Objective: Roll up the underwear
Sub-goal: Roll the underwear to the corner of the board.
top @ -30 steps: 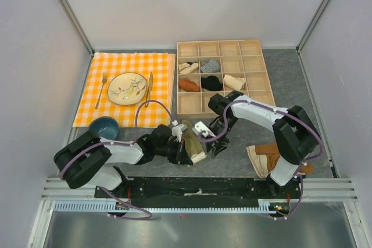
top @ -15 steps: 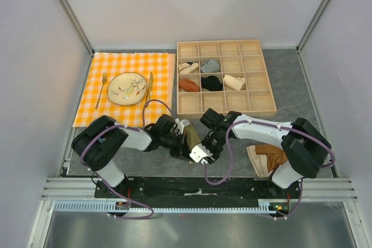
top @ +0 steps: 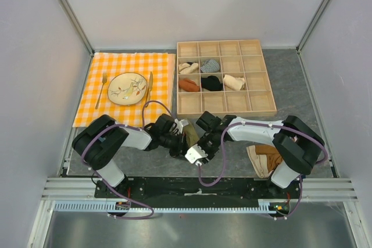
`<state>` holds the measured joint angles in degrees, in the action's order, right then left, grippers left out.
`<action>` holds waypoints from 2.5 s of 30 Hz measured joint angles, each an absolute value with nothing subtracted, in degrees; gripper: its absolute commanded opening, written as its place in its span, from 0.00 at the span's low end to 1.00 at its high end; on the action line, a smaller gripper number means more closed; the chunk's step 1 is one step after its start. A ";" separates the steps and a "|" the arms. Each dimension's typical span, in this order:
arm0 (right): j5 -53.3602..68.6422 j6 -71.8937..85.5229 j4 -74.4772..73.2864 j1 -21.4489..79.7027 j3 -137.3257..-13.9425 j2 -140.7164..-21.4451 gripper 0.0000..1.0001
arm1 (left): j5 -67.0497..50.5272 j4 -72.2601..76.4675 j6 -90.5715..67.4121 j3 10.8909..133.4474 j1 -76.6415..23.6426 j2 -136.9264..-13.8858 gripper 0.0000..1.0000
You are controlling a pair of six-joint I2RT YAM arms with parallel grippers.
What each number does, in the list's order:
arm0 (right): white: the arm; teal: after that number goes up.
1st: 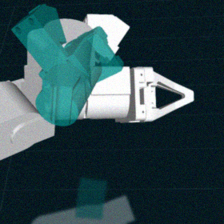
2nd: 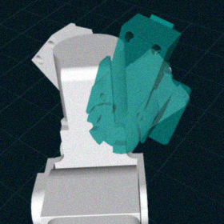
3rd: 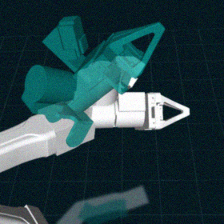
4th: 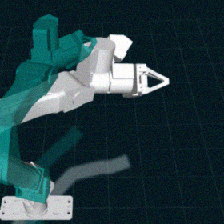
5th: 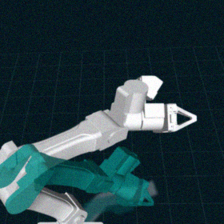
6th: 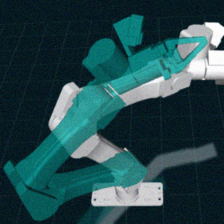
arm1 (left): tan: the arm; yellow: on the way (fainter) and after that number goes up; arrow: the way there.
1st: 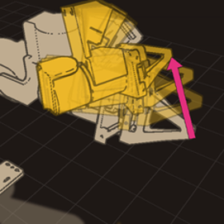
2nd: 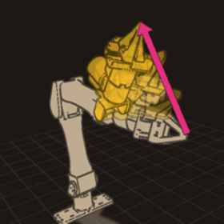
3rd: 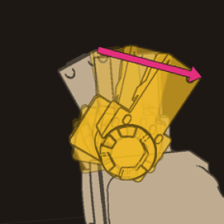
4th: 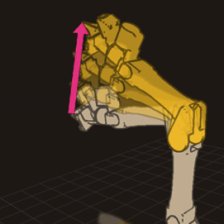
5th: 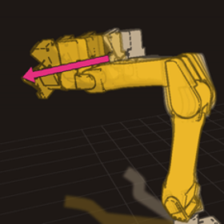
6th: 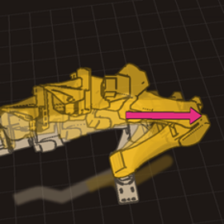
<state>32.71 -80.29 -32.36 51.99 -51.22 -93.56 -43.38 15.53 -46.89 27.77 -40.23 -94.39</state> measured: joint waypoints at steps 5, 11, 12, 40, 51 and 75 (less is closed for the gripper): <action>31.55 -79.07 -29.63 52.03 -50.76 -93.67 0.28 | -42.13 14.33 -47.75 27.75 -40.10 -93.25 0.34; 30.92 -77.36 -28.88 52.29 -51.81 -94.41 0.13 | -35.68 7.16 -47.81 27.75 -38.61 -82.24 0.43; 30.92 -77.10 -29.65 52.29 -52.58 -94.87 0.13 | -34.17 5.74 -47.55 27.75 -38.39 -79.31 0.44; 54.15 -61.54 -68.05 40.29 -75.16 -122.08 0.13 | -0.38 1.23 -26.28 10.52 -60.77 -37.45 0.73; 54.24 -59.64 -69.43 39.53 -75.22 -122.96 0.14 | 3.07 8.40 -11.92 18.33 -71.07 -56.38 0.75; 53.54 -59.31 -70.76 39.11 -75.31 -123.52 0.22 | 3.84 8.34 -3.11 31.68 -73.10 -82.74 0.02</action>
